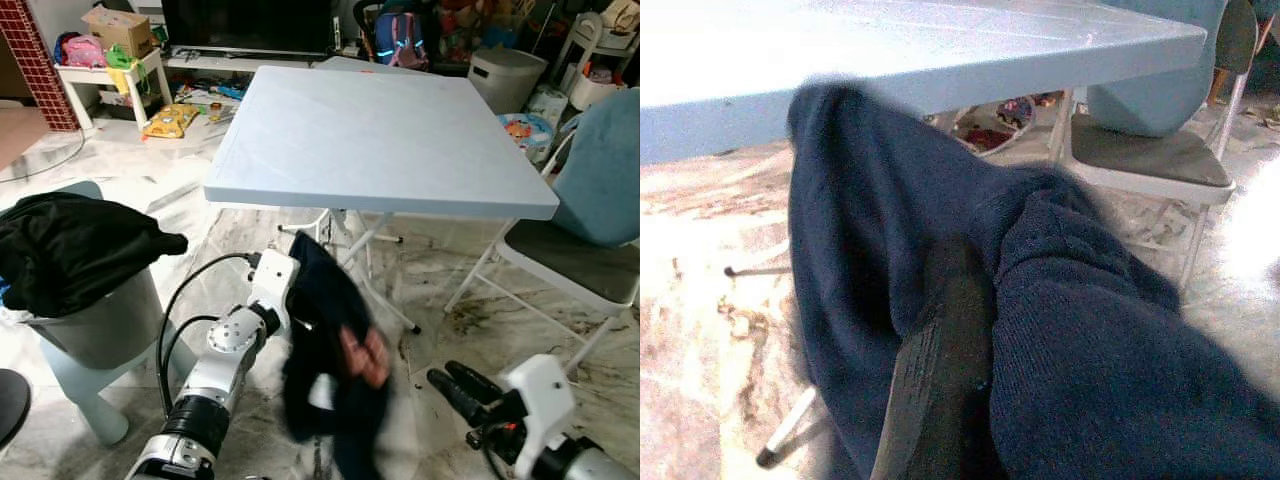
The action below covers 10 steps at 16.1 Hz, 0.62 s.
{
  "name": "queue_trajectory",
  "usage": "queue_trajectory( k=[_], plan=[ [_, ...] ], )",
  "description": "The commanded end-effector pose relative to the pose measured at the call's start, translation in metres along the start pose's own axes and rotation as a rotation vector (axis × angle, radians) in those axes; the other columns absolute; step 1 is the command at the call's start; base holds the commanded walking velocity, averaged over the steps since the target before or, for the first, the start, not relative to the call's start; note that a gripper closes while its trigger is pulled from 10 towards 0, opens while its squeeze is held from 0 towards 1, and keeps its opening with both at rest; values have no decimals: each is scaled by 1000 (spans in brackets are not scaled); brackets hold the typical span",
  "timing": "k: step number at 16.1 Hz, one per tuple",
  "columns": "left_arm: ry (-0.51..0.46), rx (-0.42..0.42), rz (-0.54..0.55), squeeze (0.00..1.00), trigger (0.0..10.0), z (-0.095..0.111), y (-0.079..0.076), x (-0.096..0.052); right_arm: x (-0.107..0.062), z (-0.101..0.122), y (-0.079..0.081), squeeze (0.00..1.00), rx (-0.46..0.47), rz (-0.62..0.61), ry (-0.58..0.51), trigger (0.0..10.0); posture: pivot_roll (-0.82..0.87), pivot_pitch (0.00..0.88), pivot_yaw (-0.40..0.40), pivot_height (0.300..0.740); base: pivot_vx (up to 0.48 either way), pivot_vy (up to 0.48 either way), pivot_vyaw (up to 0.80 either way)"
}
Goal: Hang hanger
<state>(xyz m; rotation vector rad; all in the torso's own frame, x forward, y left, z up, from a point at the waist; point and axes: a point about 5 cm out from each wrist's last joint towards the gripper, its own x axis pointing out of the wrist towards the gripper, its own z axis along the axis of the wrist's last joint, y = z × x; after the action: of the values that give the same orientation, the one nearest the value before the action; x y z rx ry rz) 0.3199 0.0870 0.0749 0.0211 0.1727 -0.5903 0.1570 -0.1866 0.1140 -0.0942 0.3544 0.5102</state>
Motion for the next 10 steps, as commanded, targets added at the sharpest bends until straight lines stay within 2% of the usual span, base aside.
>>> queue_trajectory(
  k=[1, 7, 10],
  plan=[
    [-31, -17, 3, 0, 0, 7, 1, 1, 2, 1, -6, 1000, -50, -45, -3, 10000, -11, 0, -35, 740, 0, 0, 0],
    [-23, -43, 20, 0, 0, 7, 1, 2, -4, -7, -8, 1000, -79, -22, 53, 10000, -15, 0, -34, 740, 0, 0, 0],
    [-40, -60, 34, 0, 0, 12, 1, 6, -4, -14, -3, 1000, -46, -5, 74, 10000, -15, 0, -34, 740, 0, 0, 0]
  ],
)
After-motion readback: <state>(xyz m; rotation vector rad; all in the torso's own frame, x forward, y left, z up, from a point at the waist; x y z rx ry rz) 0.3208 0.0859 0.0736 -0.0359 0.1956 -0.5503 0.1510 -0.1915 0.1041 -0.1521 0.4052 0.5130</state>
